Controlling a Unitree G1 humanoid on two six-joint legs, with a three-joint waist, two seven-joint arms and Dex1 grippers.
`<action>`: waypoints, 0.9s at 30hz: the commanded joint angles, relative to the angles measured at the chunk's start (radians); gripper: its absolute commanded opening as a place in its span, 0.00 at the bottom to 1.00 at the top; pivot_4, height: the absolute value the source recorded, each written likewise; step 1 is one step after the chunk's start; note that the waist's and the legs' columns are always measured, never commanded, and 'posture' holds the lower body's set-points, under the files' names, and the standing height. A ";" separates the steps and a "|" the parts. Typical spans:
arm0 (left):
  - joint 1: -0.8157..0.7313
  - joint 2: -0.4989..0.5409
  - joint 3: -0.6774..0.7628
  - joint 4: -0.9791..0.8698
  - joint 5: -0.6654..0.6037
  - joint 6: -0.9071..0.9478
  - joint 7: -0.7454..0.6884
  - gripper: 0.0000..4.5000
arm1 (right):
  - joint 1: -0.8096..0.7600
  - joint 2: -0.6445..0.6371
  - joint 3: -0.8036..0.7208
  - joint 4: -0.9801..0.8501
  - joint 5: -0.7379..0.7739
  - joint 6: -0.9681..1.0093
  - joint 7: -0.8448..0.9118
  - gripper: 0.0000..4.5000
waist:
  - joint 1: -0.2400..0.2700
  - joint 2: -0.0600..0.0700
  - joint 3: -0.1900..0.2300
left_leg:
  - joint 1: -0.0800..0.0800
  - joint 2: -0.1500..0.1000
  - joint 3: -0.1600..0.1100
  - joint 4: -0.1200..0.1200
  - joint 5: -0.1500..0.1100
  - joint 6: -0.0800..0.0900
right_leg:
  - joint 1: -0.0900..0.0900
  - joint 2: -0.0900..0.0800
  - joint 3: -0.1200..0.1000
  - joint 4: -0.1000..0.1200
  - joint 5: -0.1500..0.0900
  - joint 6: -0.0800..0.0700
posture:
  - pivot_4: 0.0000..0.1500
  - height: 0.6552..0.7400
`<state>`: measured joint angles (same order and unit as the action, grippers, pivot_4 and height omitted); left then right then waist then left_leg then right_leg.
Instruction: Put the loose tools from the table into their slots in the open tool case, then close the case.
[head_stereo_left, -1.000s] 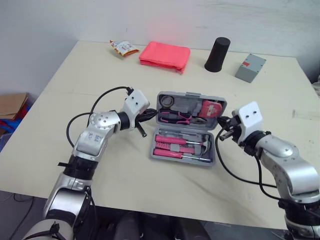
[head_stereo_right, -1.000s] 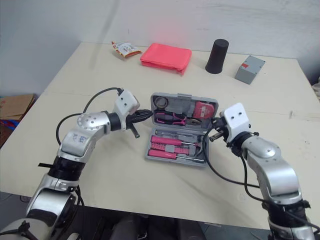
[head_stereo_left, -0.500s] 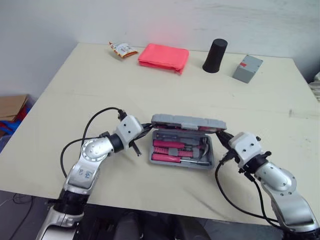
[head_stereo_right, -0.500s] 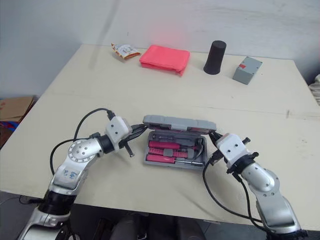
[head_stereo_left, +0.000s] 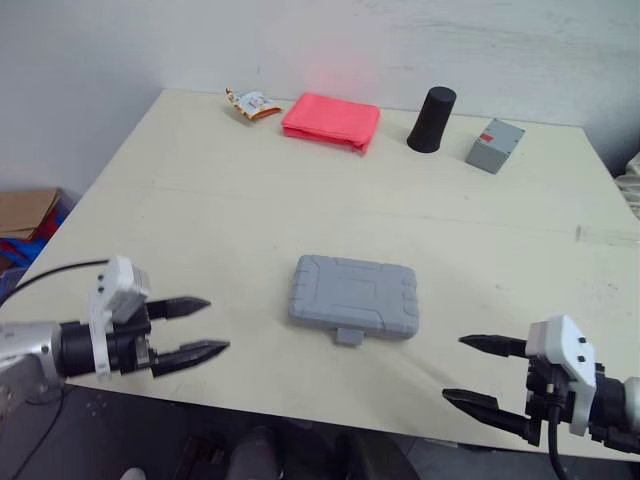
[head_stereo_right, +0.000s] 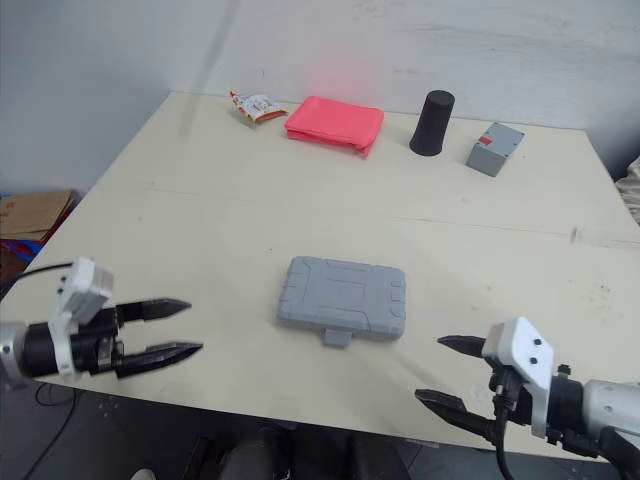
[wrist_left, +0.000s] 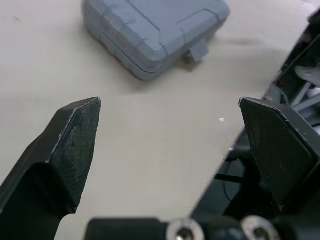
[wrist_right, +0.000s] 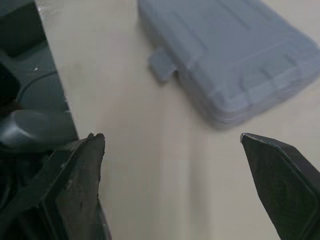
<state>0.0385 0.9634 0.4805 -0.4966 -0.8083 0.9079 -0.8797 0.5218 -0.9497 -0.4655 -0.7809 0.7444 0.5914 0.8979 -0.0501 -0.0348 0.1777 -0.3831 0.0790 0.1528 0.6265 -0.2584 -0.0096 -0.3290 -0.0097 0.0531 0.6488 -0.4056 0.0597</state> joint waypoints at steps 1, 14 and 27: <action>-0.127 0.002 -0.161 0.121 0.164 -0.125 0.045 1.00 | -0.044 -0.007 0.087 -0.016 -0.064 0.010 -0.042 0.88 | -0.002 0.001 0.000 | -0.001 0.000 0.000 -0.002 0.000 0.000 | 0.000 0.000 0.000 -0.003 -0.003 -0.011 | 1.00 0.94; -0.885 -0.342 -0.717 0.944 0.627 -0.561 -0.083 0.00 | -0.354 0.085 0.485 0.083 -0.255 0.027 -0.141 0.00 | 0.022 -0.001 -0.001 | -0.025 0.001 0.012 0.007 0.005 0.001 | -0.034 0.002 0.007 0.010 0.001 0.007 | 1.00 0.94; -1.055 -0.520 -0.769 1.356 0.777 -0.897 -0.277 0.00 | -0.418 0.180 0.467 0.166 -0.343 -0.014 -0.215 0.00 | 0.020 -0.001 -0.001 | -0.024 0.002 0.012 0.020 0.005 0.002 | -0.032 0.002 0.007 0.022 0.001 0.008 | 1.00 0.94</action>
<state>-1.0011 0.4478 -0.2862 0.8604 -0.0447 0.0511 -1.1271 0.1190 -0.7767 0.0330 -0.6156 0.4091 0.6044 0.6914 -0.0305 -0.0361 0.1771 -0.4067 0.0806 0.1649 0.6458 -0.2532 -0.0077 -0.3611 -0.0080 0.0605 0.6710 -0.4044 0.0672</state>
